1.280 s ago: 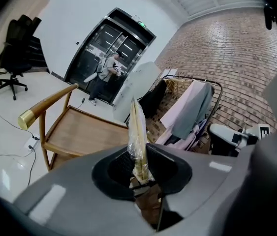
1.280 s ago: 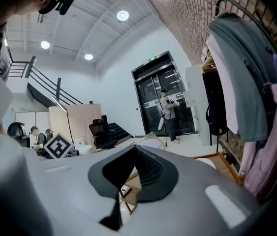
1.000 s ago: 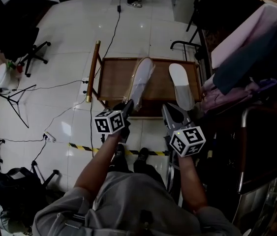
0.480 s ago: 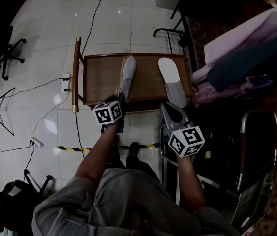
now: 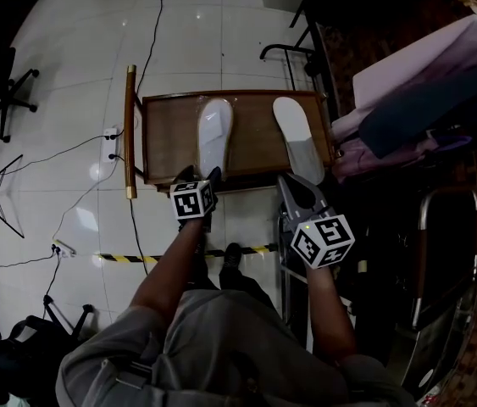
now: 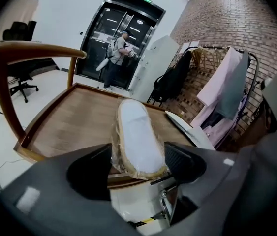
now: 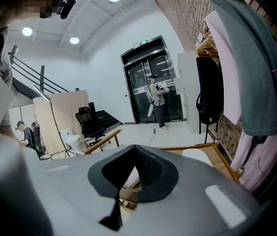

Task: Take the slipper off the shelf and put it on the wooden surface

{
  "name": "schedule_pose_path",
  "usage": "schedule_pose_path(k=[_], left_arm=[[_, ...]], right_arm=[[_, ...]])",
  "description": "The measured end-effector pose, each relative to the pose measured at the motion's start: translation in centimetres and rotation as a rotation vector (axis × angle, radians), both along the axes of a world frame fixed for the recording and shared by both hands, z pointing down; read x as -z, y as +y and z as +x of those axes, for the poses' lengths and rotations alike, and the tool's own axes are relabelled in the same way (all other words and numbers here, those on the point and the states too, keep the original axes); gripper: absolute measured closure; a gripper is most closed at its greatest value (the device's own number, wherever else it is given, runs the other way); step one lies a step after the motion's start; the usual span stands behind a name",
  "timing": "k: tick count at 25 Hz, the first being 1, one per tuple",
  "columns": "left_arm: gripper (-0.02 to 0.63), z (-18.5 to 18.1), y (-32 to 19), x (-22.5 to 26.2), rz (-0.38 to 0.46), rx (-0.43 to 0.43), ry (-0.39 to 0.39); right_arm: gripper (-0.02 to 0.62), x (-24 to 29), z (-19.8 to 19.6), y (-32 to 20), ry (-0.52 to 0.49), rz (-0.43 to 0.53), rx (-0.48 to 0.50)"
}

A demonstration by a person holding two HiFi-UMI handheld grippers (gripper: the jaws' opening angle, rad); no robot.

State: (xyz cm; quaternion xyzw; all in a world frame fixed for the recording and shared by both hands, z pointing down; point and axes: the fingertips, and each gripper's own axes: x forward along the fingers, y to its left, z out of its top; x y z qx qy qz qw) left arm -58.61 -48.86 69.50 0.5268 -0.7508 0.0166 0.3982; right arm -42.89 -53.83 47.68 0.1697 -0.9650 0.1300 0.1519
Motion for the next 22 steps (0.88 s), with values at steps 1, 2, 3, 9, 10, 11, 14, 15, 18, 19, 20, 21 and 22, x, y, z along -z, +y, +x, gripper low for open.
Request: schedule_pose_path(k=[1, 2, 3, 9, 10, 11, 14, 15, 18, 19, 20, 21, 22], left_arm=[[0.260, -0.3, 0.0, 0.3, 0.004, -0.009, -0.020], [0.234, -0.5, 0.1, 0.7, 0.009, -0.017, -0.041], [0.214, -0.8, 0.3, 1.2, 0.015, -0.024, -0.061], [0.233, -1.8, 0.8, 8.7, 0.140, -0.111, -0.174], [0.272, -1.9, 0.8, 10.4, 0.176, -0.127, -0.197], [0.326, -2.0, 0.8, 12.3, 0.217, -0.143, -0.227], [0.475, -1.7, 0.4, 17.7, 0.337, -0.201, -0.311], [0.506, -1.3, 0.3, 19.1, 0.368, -0.219, -0.323], [0.585, -0.1, 0.4, 22.7, 0.447, -0.269, -0.335], [0.600, 0.4, 0.4, 23.9, 0.472, -0.288, -0.339], [0.600, 1.1, 0.4, 24.9, 0.497, -0.310, -0.340], [0.600, 1.9, 0.5, 25.9, 0.519, -0.332, -0.337], [0.600, 2.7, 0.7, 26.7, 0.535, -0.351, -0.328]], right_arm=[[0.595, 0.1, -0.3, 0.0, -0.002, 0.002, 0.003], [0.595, 0.3, -0.6, -0.1, -0.008, 0.004, 0.007], [0.595, 0.5, -0.8, -0.1, -0.015, 0.007, 0.010], [0.595, 3.5, -3.0, 0.0, -0.081, 0.044, 0.036], [0.595, 4.1, -3.3, 0.0, -0.093, 0.051, 0.039], [0.595, 4.6, -3.6, 0.0, -0.105, 0.059, 0.043], [0.595, 6.2, -4.3, 0.1, -0.140, 0.084, 0.053], [0.595, 6.6, -4.4, 0.3, -0.148, 0.092, 0.055], [0.595, 7.9, -4.9, 0.8, -0.169, 0.114, 0.068], [0.595, 8.3, -5.1, 0.9, -0.176, 0.121, 0.072], [0.595, 8.7, -5.2, 1.0, -0.184, 0.128, 0.074], [0.595, 9.1, -5.3, 1.1, -0.194, 0.133, 0.074], [0.595, 9.4, -5.2, 1.2, -0.207, 0.136, 0.074]])
